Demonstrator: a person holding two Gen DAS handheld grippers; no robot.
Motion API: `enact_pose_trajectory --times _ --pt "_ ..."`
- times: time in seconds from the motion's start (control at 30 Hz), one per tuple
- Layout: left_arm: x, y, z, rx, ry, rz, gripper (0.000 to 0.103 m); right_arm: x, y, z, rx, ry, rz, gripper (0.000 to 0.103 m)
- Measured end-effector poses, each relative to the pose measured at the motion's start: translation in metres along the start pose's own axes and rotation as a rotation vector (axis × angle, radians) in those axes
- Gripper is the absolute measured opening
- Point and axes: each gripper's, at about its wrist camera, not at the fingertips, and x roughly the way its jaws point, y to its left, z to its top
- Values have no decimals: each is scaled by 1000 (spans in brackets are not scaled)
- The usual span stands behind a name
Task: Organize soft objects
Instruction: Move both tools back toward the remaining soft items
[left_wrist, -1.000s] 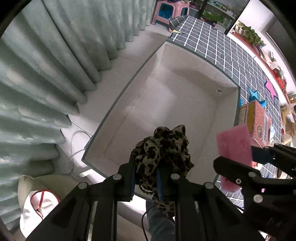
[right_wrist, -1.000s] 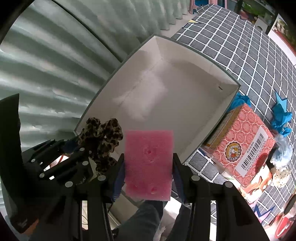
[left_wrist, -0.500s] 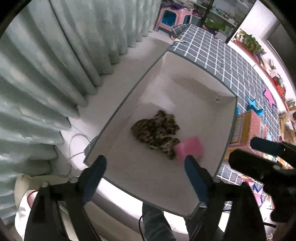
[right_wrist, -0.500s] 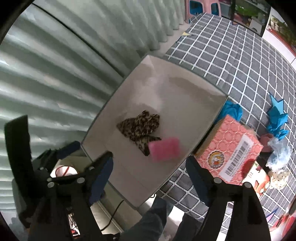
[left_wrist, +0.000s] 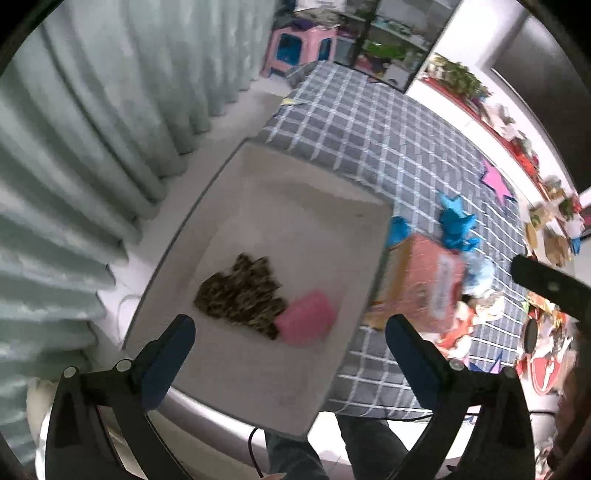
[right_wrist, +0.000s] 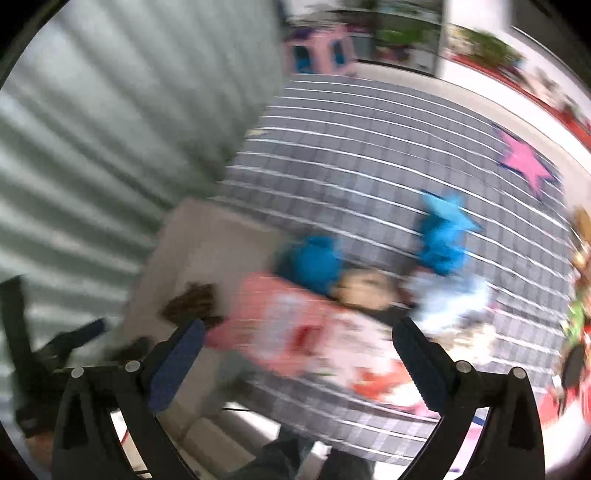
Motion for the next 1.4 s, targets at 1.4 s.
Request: enact_pose_trajectory --times 1.4 --pt "177 -302 96 289 280 66 103 87 -371 -51 563 156 -223 102"
